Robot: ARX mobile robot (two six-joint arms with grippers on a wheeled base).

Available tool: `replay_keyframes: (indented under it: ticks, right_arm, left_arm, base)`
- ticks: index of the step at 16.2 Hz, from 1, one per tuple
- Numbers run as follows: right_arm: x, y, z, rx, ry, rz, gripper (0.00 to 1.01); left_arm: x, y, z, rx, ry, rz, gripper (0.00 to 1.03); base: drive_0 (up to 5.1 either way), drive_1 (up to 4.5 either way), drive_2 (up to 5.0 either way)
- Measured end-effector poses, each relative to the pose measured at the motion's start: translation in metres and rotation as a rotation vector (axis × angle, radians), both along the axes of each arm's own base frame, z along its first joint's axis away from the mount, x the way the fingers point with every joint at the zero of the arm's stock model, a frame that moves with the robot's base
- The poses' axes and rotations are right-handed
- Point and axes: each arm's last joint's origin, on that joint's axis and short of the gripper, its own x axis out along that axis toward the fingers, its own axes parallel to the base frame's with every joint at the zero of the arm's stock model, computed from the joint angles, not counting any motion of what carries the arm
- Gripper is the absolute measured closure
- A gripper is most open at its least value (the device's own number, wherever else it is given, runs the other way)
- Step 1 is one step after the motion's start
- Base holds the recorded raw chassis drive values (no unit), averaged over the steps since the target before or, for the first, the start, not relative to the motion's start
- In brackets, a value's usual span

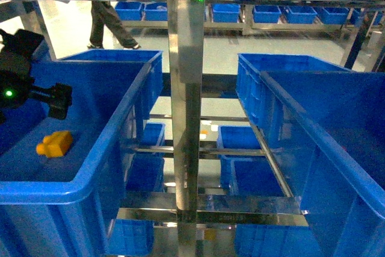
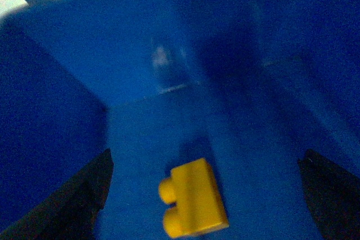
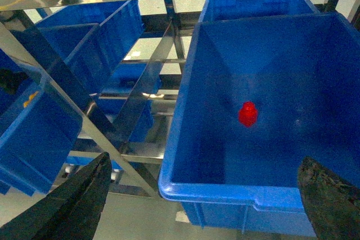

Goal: Sort and place red and yellow blocks in left bins

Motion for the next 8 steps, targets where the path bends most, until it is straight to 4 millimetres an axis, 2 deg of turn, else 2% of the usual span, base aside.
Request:
replay_keyframes:
  ticks: [4, 5, 8]
  right_arm:
    - [0.0, 0.0, 0.0, 0.0, 0.0, 0.0, 0.03]
    - [0.0, 0.0, 0.0, 0.0, 0.0, 0.0, 0.03]
    - [0.0, 0.0, 0.0, 0.0, 0.0, 0.0, 0.03]
  left_arm:
    - [-0.028, 0.001, 0.028, -0.041, -0.055, -0.044, 0.05]
    - [-0.035, 0.002, 0.031, -0.048, -0.055, -0.054, 0.05]
    - [-0.079, 0.002, 0.025, -0.068, -0.014, -0.103, 0.05]
  base:
    - [0.0, 0.0, 0.0]
    - [0.0, 0.0, 0.0]
    - [0.0, 0.0, 0.0]
